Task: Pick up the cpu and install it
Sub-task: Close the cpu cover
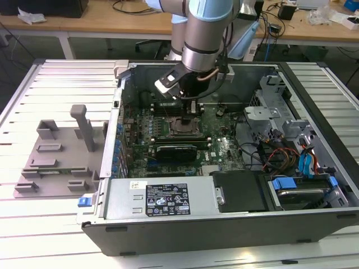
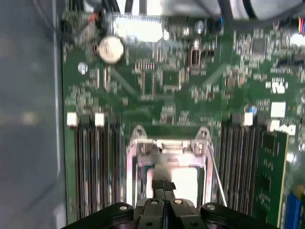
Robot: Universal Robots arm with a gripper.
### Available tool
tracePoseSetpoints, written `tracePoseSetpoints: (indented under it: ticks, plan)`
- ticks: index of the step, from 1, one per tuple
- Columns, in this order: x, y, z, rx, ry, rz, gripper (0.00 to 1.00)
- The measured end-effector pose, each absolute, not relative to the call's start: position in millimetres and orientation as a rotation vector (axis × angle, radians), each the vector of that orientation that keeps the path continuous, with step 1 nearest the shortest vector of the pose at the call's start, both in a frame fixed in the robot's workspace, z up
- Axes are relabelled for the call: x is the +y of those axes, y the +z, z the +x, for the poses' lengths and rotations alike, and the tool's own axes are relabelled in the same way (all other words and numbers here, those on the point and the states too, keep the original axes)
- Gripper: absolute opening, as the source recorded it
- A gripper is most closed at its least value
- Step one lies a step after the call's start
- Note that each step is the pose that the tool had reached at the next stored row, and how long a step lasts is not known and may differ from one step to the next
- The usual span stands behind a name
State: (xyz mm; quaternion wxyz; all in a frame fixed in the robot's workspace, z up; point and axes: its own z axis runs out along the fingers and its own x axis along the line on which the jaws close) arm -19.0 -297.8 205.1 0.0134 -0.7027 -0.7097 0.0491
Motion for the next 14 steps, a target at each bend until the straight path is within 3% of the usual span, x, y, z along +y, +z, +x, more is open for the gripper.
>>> tracePoseSetpoints:
  ticks: [8, 14]
  plan:
    - [-300, 217, -32, -2.208, 0.133, -2.182, 0.11]
    - [-308, 212, -40, -2.194, 0.075, -2.147, 0.11]
